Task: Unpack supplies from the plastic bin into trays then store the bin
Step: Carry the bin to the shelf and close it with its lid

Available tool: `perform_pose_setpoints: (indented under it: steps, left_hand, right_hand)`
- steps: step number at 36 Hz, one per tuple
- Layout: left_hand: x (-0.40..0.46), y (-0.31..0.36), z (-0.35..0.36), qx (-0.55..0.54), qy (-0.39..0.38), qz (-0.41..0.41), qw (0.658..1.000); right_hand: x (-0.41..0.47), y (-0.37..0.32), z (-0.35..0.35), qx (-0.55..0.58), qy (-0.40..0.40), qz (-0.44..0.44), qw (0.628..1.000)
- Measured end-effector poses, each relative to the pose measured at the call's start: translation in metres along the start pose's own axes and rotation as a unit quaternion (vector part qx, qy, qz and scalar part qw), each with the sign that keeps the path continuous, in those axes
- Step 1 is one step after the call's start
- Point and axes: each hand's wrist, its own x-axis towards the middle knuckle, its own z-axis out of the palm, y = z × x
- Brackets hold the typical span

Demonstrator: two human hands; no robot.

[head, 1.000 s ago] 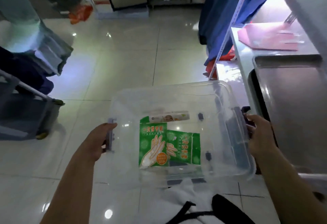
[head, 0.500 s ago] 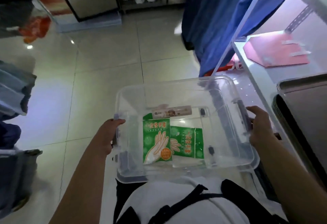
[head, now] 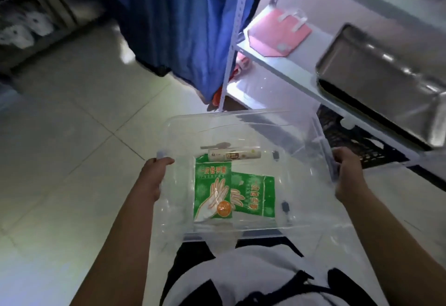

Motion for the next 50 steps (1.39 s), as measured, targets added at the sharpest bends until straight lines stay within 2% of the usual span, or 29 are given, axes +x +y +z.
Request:
perform_pose_setpoints:
  steps: [4, 8, 14, 21, 27, 30, 35, 41, 50]
  left_hand:
    - [0.008, 0.028, 0.013, 0.063, -0.026, 0.026, 0.997]
    - [0.002, 0.046, 0.038, 0.115, -0.050, 0.047, 0.991]
    - [0.005, 0.062, 0.061, 0.209, -0.065, 0.049, 0.975]
    - [0.048, 0.093, 0.098, 0.274, -0.068, 0.050, 0.958]
    - [0.134, 0.114, 0.142, 0.335, -0.112, -0.005, 0.936]
    - [0.194, 0.122, 0.168, 0.359, -0.134, -0.017, 0.923]
    - [0.271, 0.133, 0.206, 0.410, -0.170, -0.016, 0.896]
    - [0.376, 0.125, 0.247, 0.440, -0.169, 0.040, 0.881]
    - [0.543, 0.074, 0.306, 0.478, -0.180, 0.123, 0.851]
  right_hand:
    - [-0.017, 0.022, -0.018, 0.098, 0.044, -0.013, 0.994]
    - [-0.017, 0.041, -0.040, 0.178, 0.048, -0.015, 0.983]
    - [0.007, 0.061, -0.063, 0.248, 0.085, 0.008, 0.965]
    - [0.032, 0.073, -0.052, 0.283, 0.120, 0.060, 0.950]
    - [0.082, 0.088, -0.016, 0.233, 0.215, 0.090, 0.944]
    - [0.115, 0.097, 0.010, 0.129, 0.259, 0.074, 0.954]
    - [0.175, 0.121, 0.055, 0.057, 0.295, 0.151, 0.942]
    - [0.273, 0.174, 0.110, 0.033, 0.317, 0.193, 0.928]
    - [0.424, 0.277, 0.168, 0.025, 0.317, 0.137, 0.938]
